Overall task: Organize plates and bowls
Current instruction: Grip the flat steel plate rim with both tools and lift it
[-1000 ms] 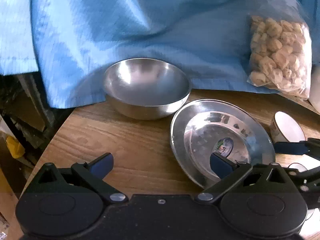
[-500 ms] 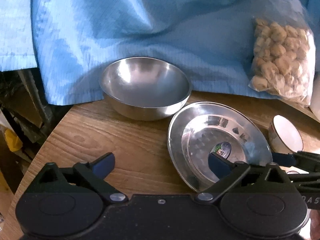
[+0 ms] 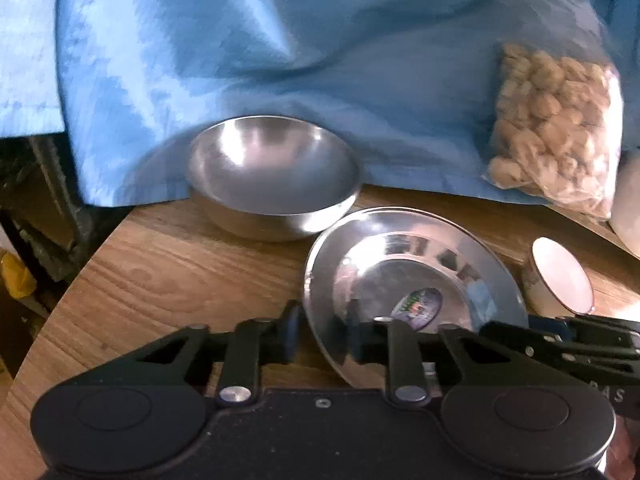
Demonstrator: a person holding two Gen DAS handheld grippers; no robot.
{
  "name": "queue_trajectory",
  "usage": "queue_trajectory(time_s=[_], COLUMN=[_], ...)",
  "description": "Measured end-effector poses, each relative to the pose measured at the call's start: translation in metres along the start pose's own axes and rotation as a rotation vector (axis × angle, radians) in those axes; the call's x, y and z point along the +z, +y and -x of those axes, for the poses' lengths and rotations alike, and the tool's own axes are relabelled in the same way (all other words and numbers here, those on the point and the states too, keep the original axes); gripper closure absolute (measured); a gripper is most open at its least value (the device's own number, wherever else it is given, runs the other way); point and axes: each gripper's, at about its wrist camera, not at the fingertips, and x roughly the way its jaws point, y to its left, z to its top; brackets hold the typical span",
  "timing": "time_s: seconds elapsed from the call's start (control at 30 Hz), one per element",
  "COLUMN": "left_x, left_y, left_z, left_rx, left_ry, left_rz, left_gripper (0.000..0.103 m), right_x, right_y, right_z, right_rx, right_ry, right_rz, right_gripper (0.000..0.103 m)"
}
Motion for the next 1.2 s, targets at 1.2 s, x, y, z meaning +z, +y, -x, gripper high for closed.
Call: queue_trajectory(time_s=[1.2], left_x=[-0.013], left_y=[-0.023], left_z=[0.073], left_rx=[0.017], left_ry=[-0.148], left_rz=[-0.018], left_gripper=[0.077], right_x=[0.004], right_y=[0.011], right_z=[0.07], right_rx=[0.035], right_ry=[-0.178], right_rz=[-0.006], right_gripper=[0.078])
